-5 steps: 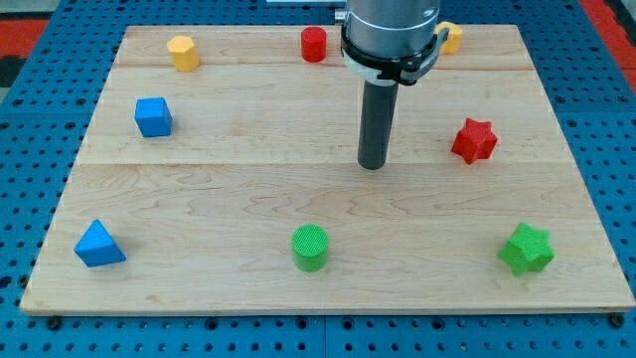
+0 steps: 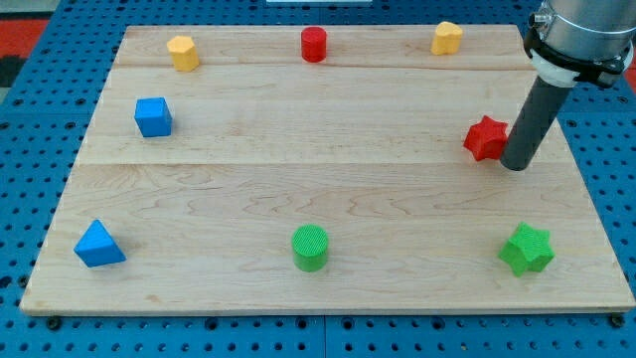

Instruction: Push the red star slightly to the right of the board

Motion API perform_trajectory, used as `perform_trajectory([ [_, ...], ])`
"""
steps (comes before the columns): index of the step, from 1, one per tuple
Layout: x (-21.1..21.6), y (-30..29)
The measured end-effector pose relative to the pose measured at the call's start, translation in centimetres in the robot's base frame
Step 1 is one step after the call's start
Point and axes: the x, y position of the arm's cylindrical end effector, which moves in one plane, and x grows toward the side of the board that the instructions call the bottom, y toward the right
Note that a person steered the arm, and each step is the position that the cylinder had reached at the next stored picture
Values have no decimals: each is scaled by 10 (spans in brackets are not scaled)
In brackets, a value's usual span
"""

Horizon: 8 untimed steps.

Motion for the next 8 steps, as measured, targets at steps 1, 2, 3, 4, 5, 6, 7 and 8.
perform_trajectory([
  [1,0,-2],
  [2,-2,-52],
  [3,-7,-136],
  [4,-8,-224],
  [5,-9,-302],
  [6,-11,-319],
  [7,-11,-319],
  [8,-10,-318],
])
